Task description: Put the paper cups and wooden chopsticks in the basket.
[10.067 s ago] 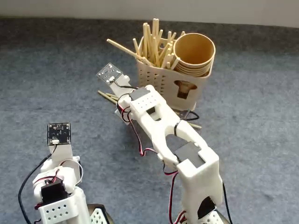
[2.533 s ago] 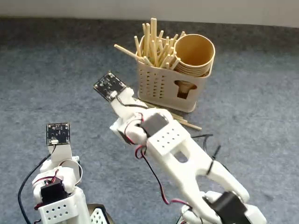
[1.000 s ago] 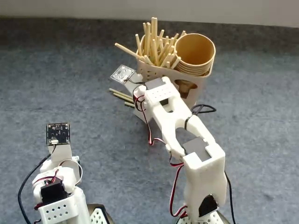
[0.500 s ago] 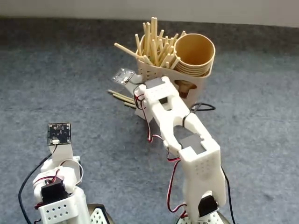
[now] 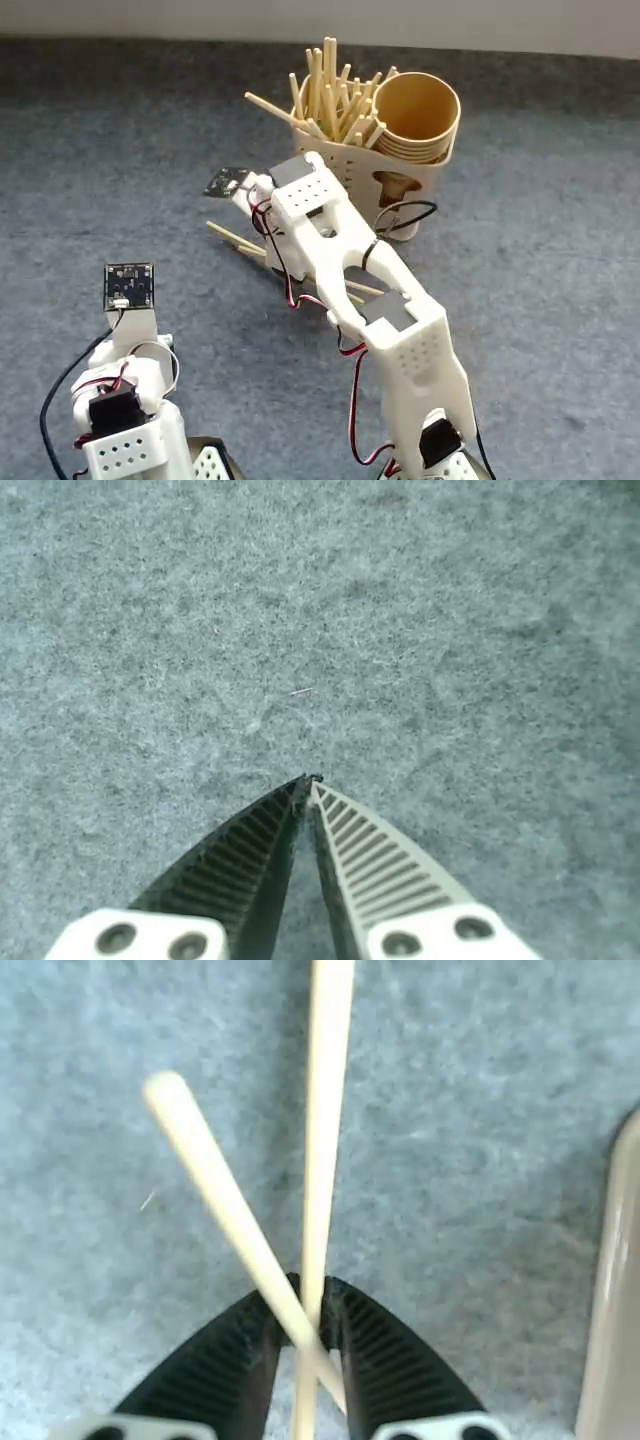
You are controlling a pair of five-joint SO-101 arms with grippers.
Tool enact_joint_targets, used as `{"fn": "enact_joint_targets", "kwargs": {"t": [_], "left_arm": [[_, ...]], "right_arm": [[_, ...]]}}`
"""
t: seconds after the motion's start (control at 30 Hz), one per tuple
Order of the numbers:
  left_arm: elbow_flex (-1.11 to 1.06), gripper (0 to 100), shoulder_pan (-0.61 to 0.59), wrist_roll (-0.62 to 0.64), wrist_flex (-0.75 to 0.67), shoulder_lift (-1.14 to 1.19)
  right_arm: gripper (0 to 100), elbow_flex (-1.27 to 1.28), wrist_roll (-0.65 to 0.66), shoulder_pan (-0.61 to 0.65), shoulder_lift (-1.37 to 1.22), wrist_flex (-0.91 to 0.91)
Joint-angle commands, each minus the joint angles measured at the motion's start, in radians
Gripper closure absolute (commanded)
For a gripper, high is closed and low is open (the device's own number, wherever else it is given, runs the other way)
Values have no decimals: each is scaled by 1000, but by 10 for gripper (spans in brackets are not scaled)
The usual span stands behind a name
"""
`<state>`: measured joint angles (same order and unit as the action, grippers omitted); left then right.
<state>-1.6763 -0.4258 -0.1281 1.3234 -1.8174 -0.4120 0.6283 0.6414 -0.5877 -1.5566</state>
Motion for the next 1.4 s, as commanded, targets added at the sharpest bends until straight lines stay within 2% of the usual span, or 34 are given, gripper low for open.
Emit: {"fn": "enact_joint_targets", "kwargs": {"t": [0.0,0.13,0.37,0.63,0.8,1.17,1.37], "left_arm": [[-19,986,24,-3,5,-18],[-19,986,24,-3,5,-18],[-19,986,24,-3,5,-18],[-19,986,19,-3,5,-18],[-19,986,18,-3,5,-18],[-19,986,18,-3,5,-18],[-19,986,18,-3,5,-18]], "right_arm": [[954,-90,6,4,12,-38],[992,-93,6,4,12,-39],[994,-90,-15,4,39,-44],[994,18,-97,5,312,-28],[994,171,-176,8,512,87],[994,605,-334,10,970,461],[993,704,-417,10,1136,544]]}}
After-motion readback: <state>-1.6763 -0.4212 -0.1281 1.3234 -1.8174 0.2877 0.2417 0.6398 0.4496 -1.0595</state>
